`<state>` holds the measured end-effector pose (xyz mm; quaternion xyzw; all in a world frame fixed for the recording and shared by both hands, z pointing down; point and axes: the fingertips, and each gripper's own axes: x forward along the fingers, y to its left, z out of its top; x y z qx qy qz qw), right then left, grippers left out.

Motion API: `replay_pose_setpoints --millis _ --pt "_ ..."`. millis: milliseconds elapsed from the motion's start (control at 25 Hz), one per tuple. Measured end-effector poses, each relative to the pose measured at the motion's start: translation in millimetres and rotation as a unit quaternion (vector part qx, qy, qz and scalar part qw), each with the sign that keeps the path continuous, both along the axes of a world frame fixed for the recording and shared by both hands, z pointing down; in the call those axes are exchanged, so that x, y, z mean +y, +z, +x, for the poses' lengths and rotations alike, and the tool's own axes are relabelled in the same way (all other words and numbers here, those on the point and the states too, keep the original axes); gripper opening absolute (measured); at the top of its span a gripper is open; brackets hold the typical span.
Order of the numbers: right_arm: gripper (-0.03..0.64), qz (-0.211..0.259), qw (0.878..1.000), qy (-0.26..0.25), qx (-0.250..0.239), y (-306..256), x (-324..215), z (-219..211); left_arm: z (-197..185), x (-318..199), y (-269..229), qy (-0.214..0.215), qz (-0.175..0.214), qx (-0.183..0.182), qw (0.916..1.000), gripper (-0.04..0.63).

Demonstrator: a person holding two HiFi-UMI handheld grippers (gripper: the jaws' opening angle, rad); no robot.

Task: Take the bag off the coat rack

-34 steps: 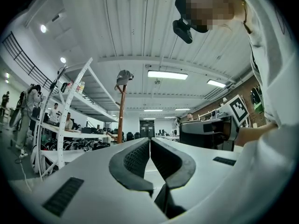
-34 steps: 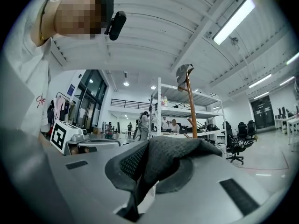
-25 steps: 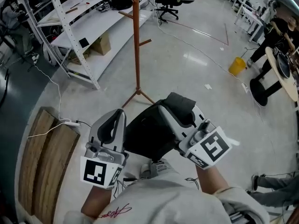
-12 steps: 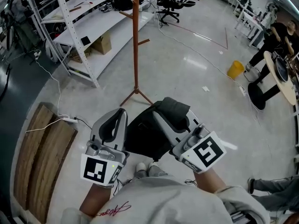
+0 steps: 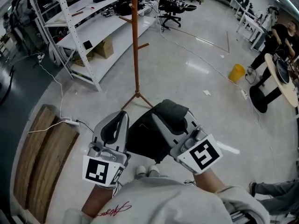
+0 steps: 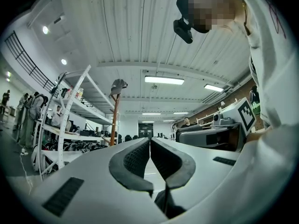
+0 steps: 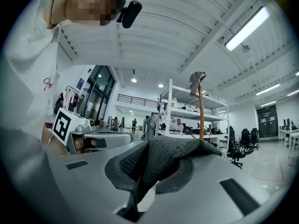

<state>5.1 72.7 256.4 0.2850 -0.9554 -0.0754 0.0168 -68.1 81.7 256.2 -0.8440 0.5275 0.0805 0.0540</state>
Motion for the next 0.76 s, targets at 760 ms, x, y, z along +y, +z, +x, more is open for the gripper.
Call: replay_pose_setpoints --millis 760 --pt "0.037 -0.008 1.0 -0.005 -0.001 6.5 -2.2 3.3 2.5 1.1 2.5 -0.002 0.0 0.001 1.0 0.018"
